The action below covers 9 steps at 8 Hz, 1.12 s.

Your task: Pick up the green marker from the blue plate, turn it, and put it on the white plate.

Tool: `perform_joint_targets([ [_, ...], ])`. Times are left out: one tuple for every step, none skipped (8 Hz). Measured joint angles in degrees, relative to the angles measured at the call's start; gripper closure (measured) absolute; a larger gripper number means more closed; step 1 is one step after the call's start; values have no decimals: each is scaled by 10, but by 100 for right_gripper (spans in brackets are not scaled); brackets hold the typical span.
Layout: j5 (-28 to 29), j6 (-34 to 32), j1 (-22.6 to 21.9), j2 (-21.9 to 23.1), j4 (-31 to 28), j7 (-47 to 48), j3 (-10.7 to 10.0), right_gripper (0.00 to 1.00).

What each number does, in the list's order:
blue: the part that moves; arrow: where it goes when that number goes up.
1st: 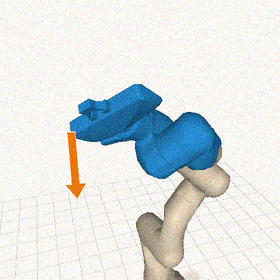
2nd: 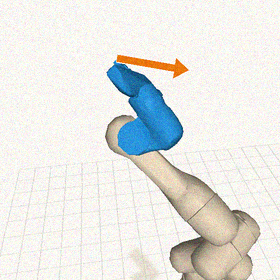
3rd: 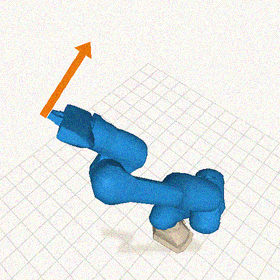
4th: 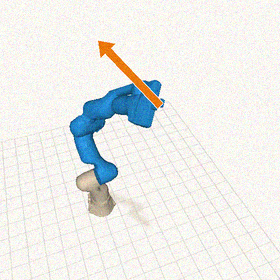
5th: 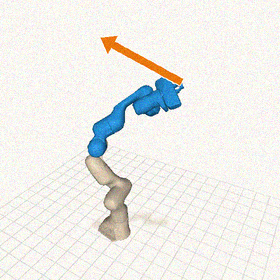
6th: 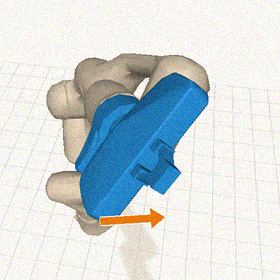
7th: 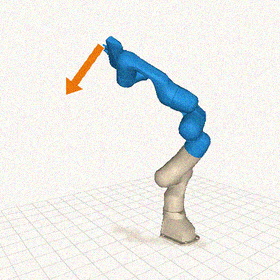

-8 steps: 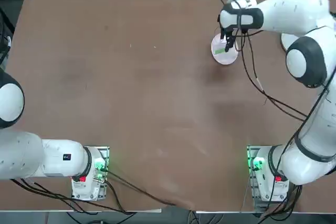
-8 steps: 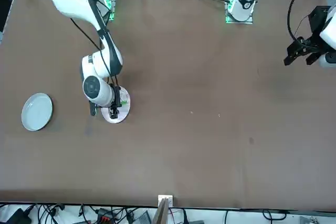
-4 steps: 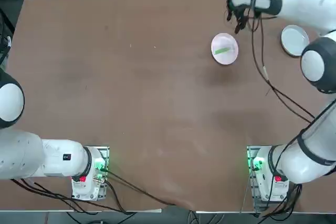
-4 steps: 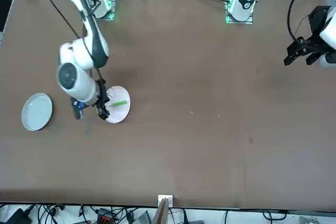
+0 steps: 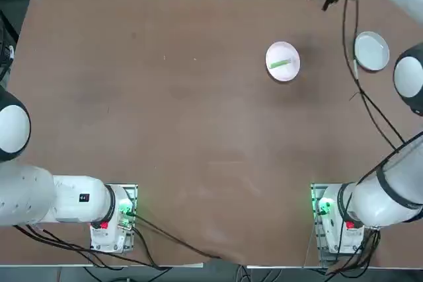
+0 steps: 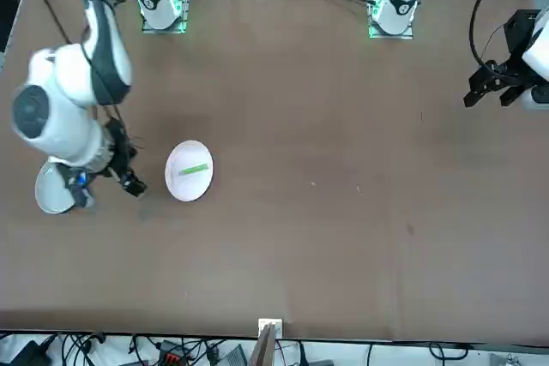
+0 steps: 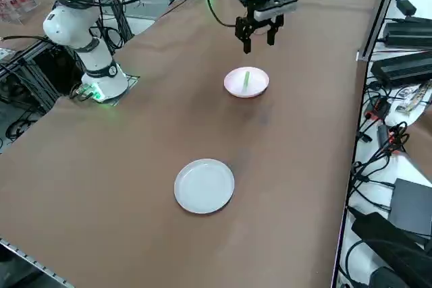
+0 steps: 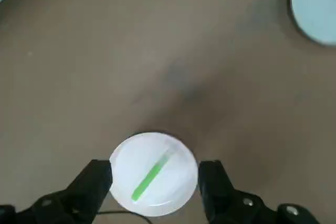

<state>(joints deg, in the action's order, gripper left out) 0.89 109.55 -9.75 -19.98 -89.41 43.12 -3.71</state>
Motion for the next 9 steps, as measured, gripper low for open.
perform_joint_targets([
  [0,-2,18,8,4,-81,-5,0],
  [0,-3,38,18,7,-155,-7,0],
  [0,-7,59,29,8,-223,-7,0],
  [1,-20,80,42,9,-288,-8,0],
  [1,-37,98,54,9,-345,-8,0],
  [2,-51,107,68,10,-377,-8,0],
  [2,-62,108,82,10,-388,-6,0],
  [1,-72,108,99,10,-388,-1,0],
  [1,-94,107,116,11,-388,3,0],
])
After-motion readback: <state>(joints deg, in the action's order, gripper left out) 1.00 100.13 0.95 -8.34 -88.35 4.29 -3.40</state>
